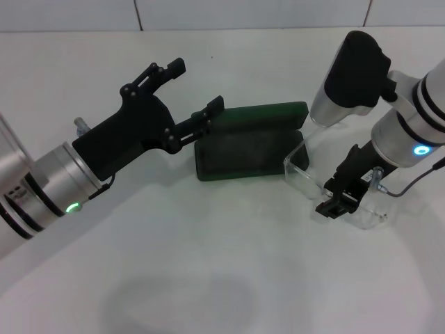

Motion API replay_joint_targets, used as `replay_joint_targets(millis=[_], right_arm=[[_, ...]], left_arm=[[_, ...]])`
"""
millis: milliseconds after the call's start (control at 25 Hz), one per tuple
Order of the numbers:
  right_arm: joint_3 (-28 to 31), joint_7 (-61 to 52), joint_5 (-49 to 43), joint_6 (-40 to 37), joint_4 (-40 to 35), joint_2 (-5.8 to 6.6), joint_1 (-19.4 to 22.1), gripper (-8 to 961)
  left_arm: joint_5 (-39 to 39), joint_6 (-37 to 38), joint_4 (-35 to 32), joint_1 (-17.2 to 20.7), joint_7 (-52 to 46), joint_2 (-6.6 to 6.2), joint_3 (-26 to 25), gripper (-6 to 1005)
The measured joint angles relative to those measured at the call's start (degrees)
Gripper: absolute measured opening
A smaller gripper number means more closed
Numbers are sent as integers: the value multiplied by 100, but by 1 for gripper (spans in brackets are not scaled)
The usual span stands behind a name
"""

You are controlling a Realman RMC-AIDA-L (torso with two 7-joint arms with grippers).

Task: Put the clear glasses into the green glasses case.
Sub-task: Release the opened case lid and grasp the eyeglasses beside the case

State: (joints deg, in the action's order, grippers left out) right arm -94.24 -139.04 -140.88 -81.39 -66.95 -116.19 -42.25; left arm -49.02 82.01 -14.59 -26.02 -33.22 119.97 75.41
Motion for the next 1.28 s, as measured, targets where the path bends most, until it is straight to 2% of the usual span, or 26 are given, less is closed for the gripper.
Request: replay_joint_targets(millis=[800,1280], right_arm=[[-244,0,12,129,93,0,32,290],[-279,4,17,208,94,0,41,254]], left_arm=[[-13,0,0,-8,0,-9,0,878],[-12,-1,0,0,0,-3,0,877]])
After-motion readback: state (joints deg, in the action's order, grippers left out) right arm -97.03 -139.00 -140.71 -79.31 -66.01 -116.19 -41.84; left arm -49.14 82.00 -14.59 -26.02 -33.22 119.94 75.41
